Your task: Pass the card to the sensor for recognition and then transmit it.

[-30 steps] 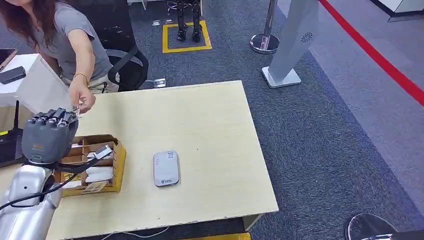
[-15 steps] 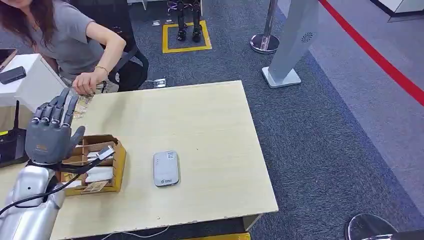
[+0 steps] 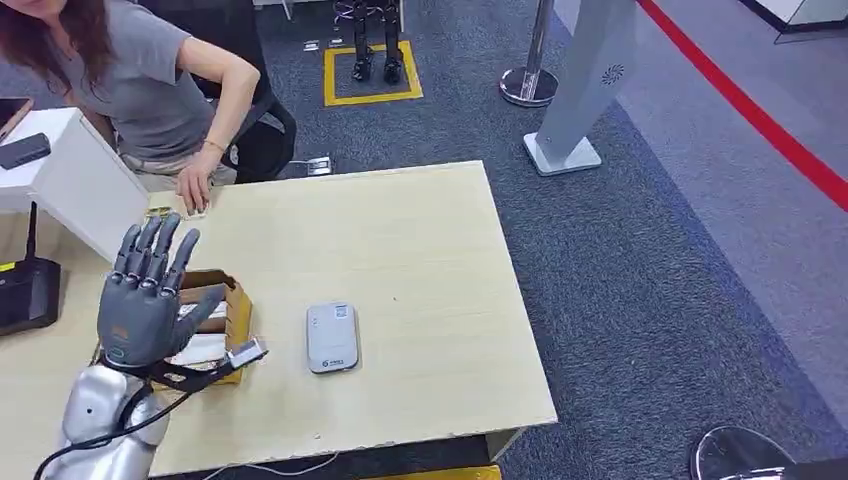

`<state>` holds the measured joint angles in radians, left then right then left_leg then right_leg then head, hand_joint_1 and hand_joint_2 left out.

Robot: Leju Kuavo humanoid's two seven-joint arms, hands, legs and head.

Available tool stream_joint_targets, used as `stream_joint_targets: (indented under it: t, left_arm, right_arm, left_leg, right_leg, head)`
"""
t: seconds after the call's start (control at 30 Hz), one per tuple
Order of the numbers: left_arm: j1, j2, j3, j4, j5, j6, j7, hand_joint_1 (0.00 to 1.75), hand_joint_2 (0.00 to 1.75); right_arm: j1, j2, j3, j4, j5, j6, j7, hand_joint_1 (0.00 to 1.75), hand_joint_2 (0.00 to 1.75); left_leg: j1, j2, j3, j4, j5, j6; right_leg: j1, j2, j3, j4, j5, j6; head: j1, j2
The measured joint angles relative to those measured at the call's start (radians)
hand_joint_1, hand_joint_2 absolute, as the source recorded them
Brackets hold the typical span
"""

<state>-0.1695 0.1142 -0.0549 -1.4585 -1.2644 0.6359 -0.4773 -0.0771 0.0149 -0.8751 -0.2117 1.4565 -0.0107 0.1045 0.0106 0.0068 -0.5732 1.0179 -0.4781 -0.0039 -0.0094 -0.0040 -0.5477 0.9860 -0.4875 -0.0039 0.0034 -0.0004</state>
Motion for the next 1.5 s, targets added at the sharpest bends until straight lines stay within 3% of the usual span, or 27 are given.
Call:
stream_joint_targets:
  t: [0.23,0.37,0.4,0.5,0.57,0.73,0.83,1.07,1.17,1.5]
  left_arm:
    - [0.118,-0.058,-0.010,-0.088,0.032,0.000,-0.010,0.00,1.75]
    - [0.188,-0.082,-0.003,-0.193,-0.065,0.000,-0.004,0.00,1.75]
    - [0.206,-0.087,0.003,-0.225,-0.095,0.000,0.009,0.00,1.75]
    - [0.294,-0.071,0.011,-0.419,-0.264,0.000,0.180,0.00,1.75]
    - [0.339,-0.041,0.029,-0.533,-0.289,0.000,0.261,0.00,1.75]
    - [0.428,-0.009,0.098,-0.730,-0.300,0.000,0.285,0.00,1.75]
    - [0.463,-0.007,0.129,-0.791,-0.301,0.000,0.280,0.00,1.75]
    - [0.504,-0.009,0.166,-0.855,-0.303,0.000,0.261,0.00,1.75]
    - [0.528,-0.030,0.179,-0.867,-0.303,0.000,0.232,0.00,1.75]
    - [0.594,-0.094,0.198,-0.854,-0.302,0.000,0.253,0.00,1.75]
  right_arm:
    - [0.007,0.000,-0.016,0.000,-0.005,0.000,0.000,0.00,0.00]
    - [0.011,0.000,-0.025,0.000,-0.019,-0.003,0.007,0.00,0.00]
    - [0.013,0.000,-0.027,0.000,-0.021,-0.005,0.010,0.00,0.00]
    - [0.017,0.000,-0.042,0.000,-0.025,-0.011,0.020,0.00,0.00]
    - [0.021,0.000,-0.048,0.000,-0.032,-0.014,0.022,0.00,0.00]
    - [0.022,0.002,-0.067,0.000,-0.044,-0.021,0.025,0.00,0.00]
    - [0.024,0.003,-0.074,0.000,-0.050,-0.023,0.026,0.00,0.00]
    - [0.024,0.008,-0.089,0.000,-0.053,-0.031,0.027,0.00,0.00]
    - [0.025,0.011,-0.092,0.000,-0.056,-0.032,0.032,0.00,0.00]
    - [0.025,0.022,-0.120,0.000,-0.050,-0.040,0.032,0.00,0.00]
  left_leg:
    - [0.001,-0.001,0.000,0.000,0.000,0.000]
    - [0.001,0.000,0.000,0.000,0.000,0.000]
    - [0.001,0.000,0.000,0.000,0.000,0.000]
    - [0.001,0.001,-0.001,0.000,-0.001,0.000]
    - [0.001,0.000,-0.001,0.000,-0.002,0.001]
    - [0.001,0.000,-0.001,-0.001,-0.002,0.001]
    - [0.001,-0.001,-0.001,-0.001,-0.002,0.001]
    - [0.000,-0.001,0.000,-0.001,-0.002,0.001]
    - [0.000,-0.001,0.000,-0.001,-0.002,0.001]
    - [0.000,-0.001,0.000,-0.001,-0.002,0.002]
  right_leg:
    - [0.000,0.000,0.000,0.000,0.000,0.000]
    - [0.000,0.000,0.000,0.000,0.000,0.000]
    - [0.000,0.000,0.000,0.000,0.000,0.000]
    - [0.000,0.001,-0.001,0.000,-0.001,0.000]
    - [0.000,0.000,-0.001,0.000,-0.002,0.000]
    - [0.000,-0.001,0.000,0.000,-0.003,0.001]
    - [0.000,-0.001,0.000,0.000,-0.003,0.002]
    - [0.000,-0.002,0.001,0.000,-0.003,0.002]
    - [0.000,-0.002,0.001,0.000,-0.003,0.002]
    - [0.000,-0.002,0.001,0.000,-0.003,0.002]
  head:
    - [0.000,0.000]
    - [0.000,0.000]
    - [0.000,0.000]
    - [0.000,0.000]
    - [-0.001,0.000]
    - [0.000,0.000]
    - [0.000,0.000]
    - [0.000,0.000]
    - [0.000,0.000]
    - [0.000,0.000]
